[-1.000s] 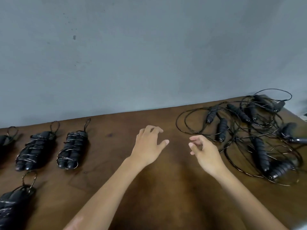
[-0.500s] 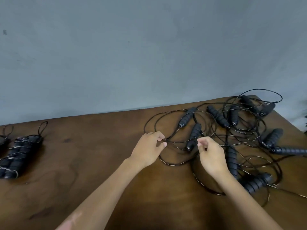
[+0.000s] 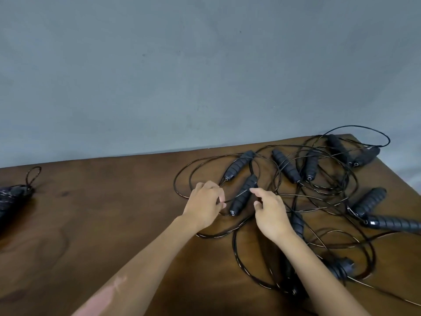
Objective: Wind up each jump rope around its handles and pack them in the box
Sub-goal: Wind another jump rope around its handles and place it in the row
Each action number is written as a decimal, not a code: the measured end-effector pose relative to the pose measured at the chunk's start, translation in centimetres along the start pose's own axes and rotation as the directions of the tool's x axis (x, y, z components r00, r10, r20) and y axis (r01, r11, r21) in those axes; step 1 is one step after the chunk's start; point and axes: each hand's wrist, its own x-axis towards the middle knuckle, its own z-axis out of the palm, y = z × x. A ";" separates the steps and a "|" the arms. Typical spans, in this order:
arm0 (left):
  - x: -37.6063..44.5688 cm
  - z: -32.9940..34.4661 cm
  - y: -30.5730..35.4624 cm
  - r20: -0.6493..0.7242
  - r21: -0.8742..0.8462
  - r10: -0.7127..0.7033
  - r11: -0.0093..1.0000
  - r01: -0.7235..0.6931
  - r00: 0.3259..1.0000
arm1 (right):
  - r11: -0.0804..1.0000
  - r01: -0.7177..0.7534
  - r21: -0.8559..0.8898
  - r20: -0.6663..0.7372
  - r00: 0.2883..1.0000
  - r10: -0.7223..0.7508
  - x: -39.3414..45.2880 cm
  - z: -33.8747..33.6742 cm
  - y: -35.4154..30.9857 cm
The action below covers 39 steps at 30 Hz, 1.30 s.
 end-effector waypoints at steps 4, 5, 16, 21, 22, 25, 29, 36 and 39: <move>0.7 -0.3 -0.3 -0.032 -0.030 -0.024 0.999 0.023 0.999 | 0.999 0.030 0.026 0.083 0.996 -0.032 0.9 0.0 0.0; 0.9 -0.6 -0.4 -0.061 -0.086 -0.064 0.995 0.059 0.996 | 0.999 0.025 0.043 0.096 0.995 -0.029 1.2 0.1 0.0; 3.8 -5.3 -3.1 -0.228 -0.518 -0.477 0.798 0.309 0.849 | 0.979 -0.203 0.005 0.211 0.957 0.197 5.6 1.1 -3.1; 3.9 -6.1 -4.4 -0.232 -0.547 -0.512 0.771 0.324 0.827 | 0.948 -0.316 0.026 0.179 0.935 0.307 7.5 1.8 -5.1; 3.8 -6.1 -4.6 -0.232 -0.553 -0.511 0.769 0.320 0.827 | 0.937 -0.350 0.007 0.173 0.923 0.344 8.0 2.0 -5.6; 3.4 -6.2 -4.9 -0.235 -0.545 -0.499 0.779 0.312 0.834 | 0.900 -0.435 -0.023 0.148 0.889 0.433 9.8 2.0 -6.8; 2.6 -6.2 -5.2 -0.235 -0.530 -0.483 0.791 0.305 0.844 | 0.875 -0.472 -0.106 0.127 0.867 0.483 12.0 1.9 -7.9; 1.0 -6.5 -5.3 -0.231 -0.505 -0.479 0.803 0.317 0.847 | 0.884 -0.320 -0.341 0.045 0.934 0.355 11.3 2.1 -9.4; 0.4 -6.8 -5.4 -0.222 -0.478 -0.470 0.816 0.325 0.854 | 0.902 -0.367 -0.225 0.061 0.919 0.389 11.0 1.6 -9.0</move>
